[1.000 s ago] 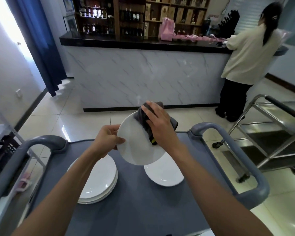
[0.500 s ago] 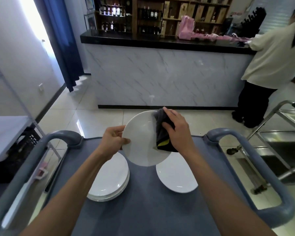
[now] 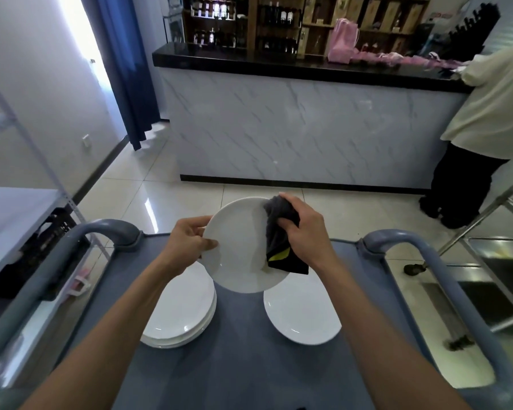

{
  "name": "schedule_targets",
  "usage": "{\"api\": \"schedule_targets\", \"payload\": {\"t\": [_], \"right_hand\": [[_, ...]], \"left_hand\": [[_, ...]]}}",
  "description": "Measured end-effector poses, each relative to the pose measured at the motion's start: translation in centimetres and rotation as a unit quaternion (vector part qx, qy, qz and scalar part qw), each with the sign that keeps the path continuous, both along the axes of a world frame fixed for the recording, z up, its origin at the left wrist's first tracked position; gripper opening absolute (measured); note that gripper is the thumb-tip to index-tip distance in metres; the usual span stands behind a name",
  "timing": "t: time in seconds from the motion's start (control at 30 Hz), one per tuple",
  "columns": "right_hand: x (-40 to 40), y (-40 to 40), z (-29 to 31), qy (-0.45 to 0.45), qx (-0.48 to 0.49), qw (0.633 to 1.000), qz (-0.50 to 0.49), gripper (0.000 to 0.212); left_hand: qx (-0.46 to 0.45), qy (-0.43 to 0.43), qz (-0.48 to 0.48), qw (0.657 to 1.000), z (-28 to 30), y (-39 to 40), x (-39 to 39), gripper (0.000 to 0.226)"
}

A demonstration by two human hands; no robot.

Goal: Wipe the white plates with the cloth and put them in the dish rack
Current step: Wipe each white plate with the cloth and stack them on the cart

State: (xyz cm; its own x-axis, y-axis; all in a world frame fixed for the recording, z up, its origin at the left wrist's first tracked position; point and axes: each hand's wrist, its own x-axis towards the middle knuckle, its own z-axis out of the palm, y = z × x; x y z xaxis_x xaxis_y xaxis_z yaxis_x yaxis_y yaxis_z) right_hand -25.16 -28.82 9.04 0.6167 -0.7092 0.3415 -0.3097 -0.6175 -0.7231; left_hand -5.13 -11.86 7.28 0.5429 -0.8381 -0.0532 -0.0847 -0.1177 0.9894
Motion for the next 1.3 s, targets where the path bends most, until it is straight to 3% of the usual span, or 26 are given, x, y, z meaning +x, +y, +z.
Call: {"api": "schedule_targets", "payload": {"t": [0.4,0.6,0.73,0.87,0.97,1.07,1.3], "right_hand": [[-0.6,0.1,-1.2,-0.057,0.005,0.998,-0.019,0.045],[-1.6,0.3,-1.5,-0.08,-0.045,0.995,-0.048,0.047],[-2.3,0.4,-1.5,-0.105,-0.057,0.99,-0.079,0.047],[-2.7,0.9,-1.5,-0.134,-0.102,0.981,-0.1,0.05],[-2.8,1.5,-1.5,-0.151,-0.135,0.976,-0.084,0.056],[-2.8,2.5,-2.0,-0.171,-0.153,0.971,-0.064,0.058],[-4.2,3.6,-3.5,-0.164,-0.187,0.968,-0.003,0.039]], "left_hand": [[0.022,-0.044,0.032,0.998,-0.4,-1.7,-1.1,0.052],[0.021,0.014,0.07,0.997,-1.5,-2.1,-2.5,0.028],[-0.044,0.082,0.054,0.994,-2.0,-1.5,-3.4,0.018],[-0.009,0.093,0.201,0.975,-3.3,-0.5,-4.1,0.034],[0.11,0.203,0.14,0.963,-3.5,-0.1,-4.6,0.067],[0.133,0.35,0.054,0.926,-2.8,-0.5,-4.3,0.087],[0.102,0.434,0.04,0.894,-2.6,-0.8,-3.7,0.063]]}}
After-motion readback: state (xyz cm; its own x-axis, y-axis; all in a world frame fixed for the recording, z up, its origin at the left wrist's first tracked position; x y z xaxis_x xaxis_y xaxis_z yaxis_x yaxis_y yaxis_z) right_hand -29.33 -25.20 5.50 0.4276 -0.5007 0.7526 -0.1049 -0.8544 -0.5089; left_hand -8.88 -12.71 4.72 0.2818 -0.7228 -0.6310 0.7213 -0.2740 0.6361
